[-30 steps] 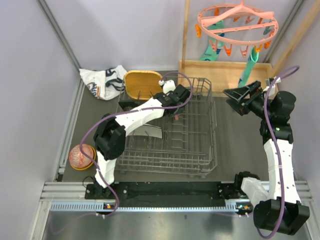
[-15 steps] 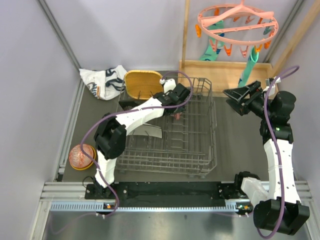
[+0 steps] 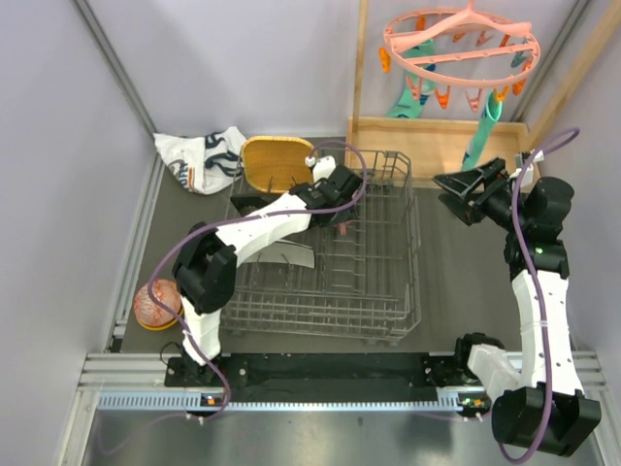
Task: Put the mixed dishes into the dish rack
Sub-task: Place the cup upside down on the dish rack
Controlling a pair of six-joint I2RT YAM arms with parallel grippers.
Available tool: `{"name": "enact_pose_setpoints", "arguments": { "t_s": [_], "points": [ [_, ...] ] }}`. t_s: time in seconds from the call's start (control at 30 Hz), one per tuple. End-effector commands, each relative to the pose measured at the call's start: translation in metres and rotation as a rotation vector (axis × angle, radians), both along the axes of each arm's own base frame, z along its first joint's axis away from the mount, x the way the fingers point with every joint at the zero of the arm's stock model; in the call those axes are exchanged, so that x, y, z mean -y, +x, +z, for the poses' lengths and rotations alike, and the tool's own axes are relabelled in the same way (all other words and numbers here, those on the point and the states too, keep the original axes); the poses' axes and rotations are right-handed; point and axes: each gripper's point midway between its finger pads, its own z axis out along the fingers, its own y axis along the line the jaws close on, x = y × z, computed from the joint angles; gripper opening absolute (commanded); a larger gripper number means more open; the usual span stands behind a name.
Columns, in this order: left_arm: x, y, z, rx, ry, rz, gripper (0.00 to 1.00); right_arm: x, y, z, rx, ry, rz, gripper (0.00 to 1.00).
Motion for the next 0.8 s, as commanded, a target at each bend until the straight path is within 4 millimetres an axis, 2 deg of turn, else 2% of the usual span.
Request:
{"name": "enact_pose_setpoints", "arguments": {
  "t_s": [0.0,0.27,0.5,0.6,0.77],
  "points": [
    [-0.005,0.002,0.038,0.073,-0.079,0.013,0.57,0.002,-0.004,0.019,0.072,-0.027,-0.006,0.80],
    [0.006,-0.003,0.054,0.105,-0.154,-0.060,0.57,0.002,-0.006,0.019,0.069,-0.030,-0.012,0.80],
    [0.032,-0.006,0.089,0.173,-0.293,-0.176,0.57,0.006,-0.004,0.018,0.058,-0.058,-0.031,0.80],
    [0.040,-0.012,0.094,0.168,-0.333,-0.227,0.57,0.008,-0.003,0.020,0.059,-0.078,-0.042,0.80],
    [0.055,-0.028,0.105,0.184,-0.422,-0.313,0.56,0.025,0.003,0.015,-0.002,-0.166,-0.134,0.80]
  ]
}}
